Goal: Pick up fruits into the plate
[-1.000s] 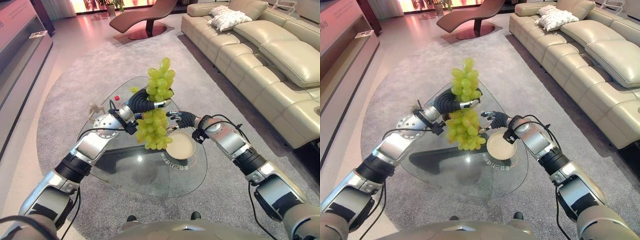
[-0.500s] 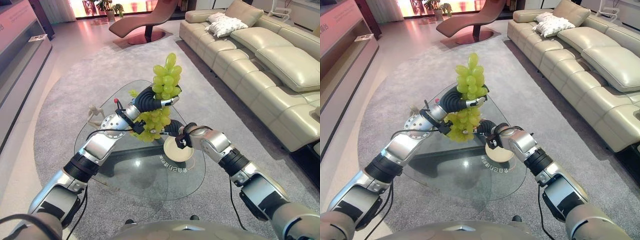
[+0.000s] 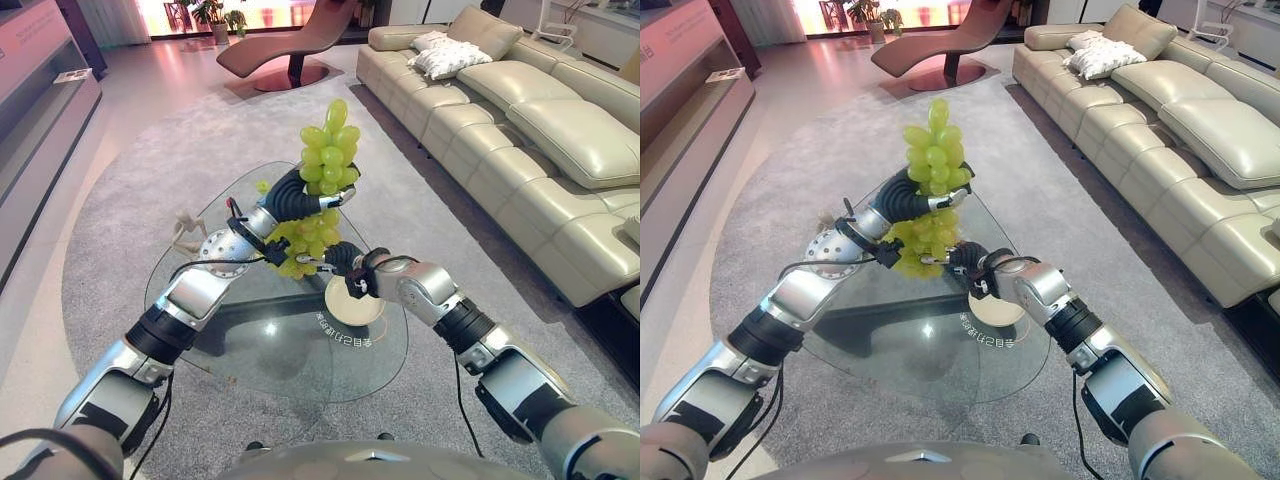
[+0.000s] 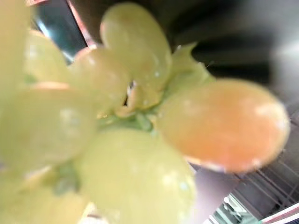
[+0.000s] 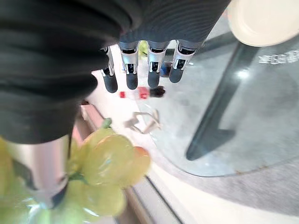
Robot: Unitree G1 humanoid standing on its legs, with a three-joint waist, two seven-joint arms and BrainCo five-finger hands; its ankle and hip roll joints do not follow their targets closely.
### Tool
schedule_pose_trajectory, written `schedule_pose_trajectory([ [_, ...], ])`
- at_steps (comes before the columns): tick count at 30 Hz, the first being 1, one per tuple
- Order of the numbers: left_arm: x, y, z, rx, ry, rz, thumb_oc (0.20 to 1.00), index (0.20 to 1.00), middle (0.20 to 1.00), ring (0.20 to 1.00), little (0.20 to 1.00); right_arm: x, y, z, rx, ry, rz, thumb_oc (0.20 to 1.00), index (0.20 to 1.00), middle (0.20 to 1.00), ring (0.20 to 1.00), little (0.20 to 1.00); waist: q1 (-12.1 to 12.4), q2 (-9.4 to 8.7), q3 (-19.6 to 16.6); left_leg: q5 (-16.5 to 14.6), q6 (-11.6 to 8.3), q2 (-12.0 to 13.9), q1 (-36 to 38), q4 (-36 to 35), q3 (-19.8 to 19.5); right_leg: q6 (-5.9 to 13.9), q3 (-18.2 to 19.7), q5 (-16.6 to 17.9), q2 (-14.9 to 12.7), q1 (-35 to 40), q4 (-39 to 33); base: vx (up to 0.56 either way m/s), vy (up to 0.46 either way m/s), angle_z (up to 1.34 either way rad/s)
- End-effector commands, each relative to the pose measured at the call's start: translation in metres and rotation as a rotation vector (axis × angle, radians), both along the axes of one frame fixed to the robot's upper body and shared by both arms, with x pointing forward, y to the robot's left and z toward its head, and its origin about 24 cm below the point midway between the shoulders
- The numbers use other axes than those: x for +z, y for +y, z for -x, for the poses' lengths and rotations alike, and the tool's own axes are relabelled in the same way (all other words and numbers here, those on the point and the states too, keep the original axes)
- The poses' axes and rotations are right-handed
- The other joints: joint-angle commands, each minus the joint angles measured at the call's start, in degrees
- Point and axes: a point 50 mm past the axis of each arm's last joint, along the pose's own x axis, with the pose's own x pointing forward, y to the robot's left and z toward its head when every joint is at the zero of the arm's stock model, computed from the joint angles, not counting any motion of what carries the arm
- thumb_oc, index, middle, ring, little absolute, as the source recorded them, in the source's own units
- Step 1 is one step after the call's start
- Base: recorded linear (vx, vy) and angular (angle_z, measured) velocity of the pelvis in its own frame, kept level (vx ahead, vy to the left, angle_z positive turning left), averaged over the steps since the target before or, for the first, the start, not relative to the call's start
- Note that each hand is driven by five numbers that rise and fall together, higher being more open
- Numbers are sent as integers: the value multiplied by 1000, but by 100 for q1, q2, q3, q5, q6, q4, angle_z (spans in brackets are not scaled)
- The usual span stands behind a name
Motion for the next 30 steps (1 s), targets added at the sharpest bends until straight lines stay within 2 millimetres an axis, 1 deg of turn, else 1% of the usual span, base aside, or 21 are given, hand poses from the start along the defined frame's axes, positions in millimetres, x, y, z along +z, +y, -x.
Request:
schedule_pose_trajectory([
  [1,27,27,-1,104,-113,45,200,200,200,200,200,45,-18,-12,-52,-269,-82,1000,1000,1000,1000,1000,71,-6,-103,-507,10,89,-130,206,11,82,-495,-603,-185,217,387,0,0,0],
  [2,25,30,-1,114,-110,46,200,200,200,200,200,45,-22,-11,-59,-282,-78,1000,1000,1000,1000,1000,64,-2,-103,-509,10,87,-135,207,7,84,-489,-606,-185,212,388,-10,20,-3],
  [4,19,44,2,164,-89,66,200,200,200,200,200,47,-37,-4,-100,-359,-55,1000,1000,1000,1000,1000,33,23,-95,-507,19,80,-166,218,6,94,-472,-604,-193,183,389,-33,27,-7],
  [6,16,50,4,188,-80,86,200,200,200,200,200,48,-44,0,-114,-401,-56,1000,1000,1000,1000,1000,11,48,-84,-508,25,79,-171,216,14,97,-471,-603,-198,176,388,-35,28,-8],
  [11,10,54,3,218,-45,129,200,200,200,200,200,55,-44,7,-102,-476,-94,1000,1000,1000,1000,1000,-36,94,-69,-520,31,62,-139,204,26,107,-472,-598,-213,197,376,-12,18,-3],
  [15,6,53,4,215,-21,141,200,200,200,200,200,57,-42,13,-88,-485,-122,1000,1000,1000,1000,1000,-66,104,-67,-511,29,67,-136,195,31,119,-458,-589,-217,187,377,0,0,0],
  [21,7,43,2,166,-9,155,200,200,200,200,200,60,-29,18,-9,-443,-214,1000,1000,1000,1000,1000,-113,112,-38,-502,32,66,-142,197,46,114,-428,-609,-201,166,412,0,0,0],
  [24,11,30,0,114,-10,184,200,200,200,200,200,68,-11,24,57,-451,-286,1000,1000,1000,1000,1000,-142,109,-33,-511,47,61,-138,198,49,108,-388,-638,-191,171,427,0,0,0],
  [28,16,17,-2,61,-2,207,200,200,200,200,200,74,5,29,130,-412,-375,1000,1000,1000,1000,1000,-166,106,-37,-515,47,65,-114,188,71,112,-371,-643,-182,183,425,0,0,0],
  [29,18,11,-2,45,-3,212,200,200,200,200,200,76,14,32,169,-397,-409,1000,1000,1000,1000,1000,-176,108,-39,-515,45,67,-115,188,74,113,-356,-649,-174,175,435,0,0,0],
  [30,18,10,-2,42,-3,213,200,200,200,200,200,77,16,33,178,-391,-418,1000,1000,1000,1000,1000,-178,107,-38,-514,45,67,-116,188,74,114,-353,-651,-173,175,437,0,0,0],
])
